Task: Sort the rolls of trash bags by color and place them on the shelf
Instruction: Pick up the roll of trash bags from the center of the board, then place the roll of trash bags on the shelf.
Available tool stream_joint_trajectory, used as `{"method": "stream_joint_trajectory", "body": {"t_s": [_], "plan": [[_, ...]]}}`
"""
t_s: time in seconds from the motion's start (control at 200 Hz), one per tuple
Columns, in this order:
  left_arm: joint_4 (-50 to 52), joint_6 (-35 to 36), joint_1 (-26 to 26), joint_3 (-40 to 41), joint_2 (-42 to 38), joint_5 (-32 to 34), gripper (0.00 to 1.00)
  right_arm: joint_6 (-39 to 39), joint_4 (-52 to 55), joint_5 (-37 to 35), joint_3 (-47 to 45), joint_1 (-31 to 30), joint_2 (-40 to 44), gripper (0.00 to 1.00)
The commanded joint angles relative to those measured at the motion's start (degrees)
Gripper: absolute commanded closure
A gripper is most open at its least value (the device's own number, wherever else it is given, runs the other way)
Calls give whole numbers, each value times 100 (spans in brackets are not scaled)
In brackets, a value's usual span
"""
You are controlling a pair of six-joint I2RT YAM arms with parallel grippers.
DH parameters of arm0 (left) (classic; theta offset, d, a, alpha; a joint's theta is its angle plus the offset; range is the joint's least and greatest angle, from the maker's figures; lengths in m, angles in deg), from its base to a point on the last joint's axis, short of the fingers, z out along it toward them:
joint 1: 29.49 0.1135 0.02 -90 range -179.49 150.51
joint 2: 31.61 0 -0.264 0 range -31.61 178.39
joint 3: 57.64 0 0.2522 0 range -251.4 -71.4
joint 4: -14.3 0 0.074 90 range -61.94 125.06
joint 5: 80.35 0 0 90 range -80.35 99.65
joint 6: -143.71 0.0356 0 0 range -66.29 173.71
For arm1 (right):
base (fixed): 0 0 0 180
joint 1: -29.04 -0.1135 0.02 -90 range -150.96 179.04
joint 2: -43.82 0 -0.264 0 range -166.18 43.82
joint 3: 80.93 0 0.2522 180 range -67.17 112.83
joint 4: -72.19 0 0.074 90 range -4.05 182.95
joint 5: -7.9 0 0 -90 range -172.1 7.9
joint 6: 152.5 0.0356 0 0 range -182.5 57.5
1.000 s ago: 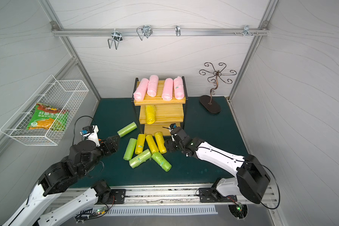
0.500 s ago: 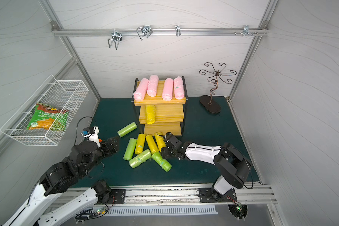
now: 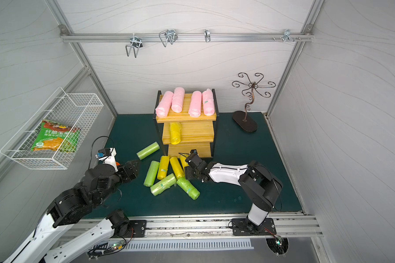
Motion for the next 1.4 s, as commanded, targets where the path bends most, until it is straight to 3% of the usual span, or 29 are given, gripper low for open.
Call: {"method": "stream_joint_trajectory", "body": {"t_s": [0.0,0.175,0.285,0.555,0.835,1.11,1.245,1.396], "plan": [[-82,-20,24,-24,-94,60,16,117,33,-294,70,-169,-189,32],[-90,-38,24,15,-111,60,16,175,93,-522,118,-296,-418,37],[-87,-42,24,3,-103,42,16,231,173,-603,168,-307,-506,47],[-71,-38,26,13,-140,66,16,267,554,-1274,150,-512,-65,100],[-45,-20,26,-14,-165,77,16,-98,1612,-1957,435,-943,1731,100],[-115,-36,28,0,-160,55,17,75,2936,-2316,727,-1315,3441,100],[-198,-67,24,29,-116,-8,17,-179,2891,-2541,977,-1295,3585,100],[-253,-82,24,-16,-61,-81,18,-463,2581,-2188,1457,-909,2932,100]]}}
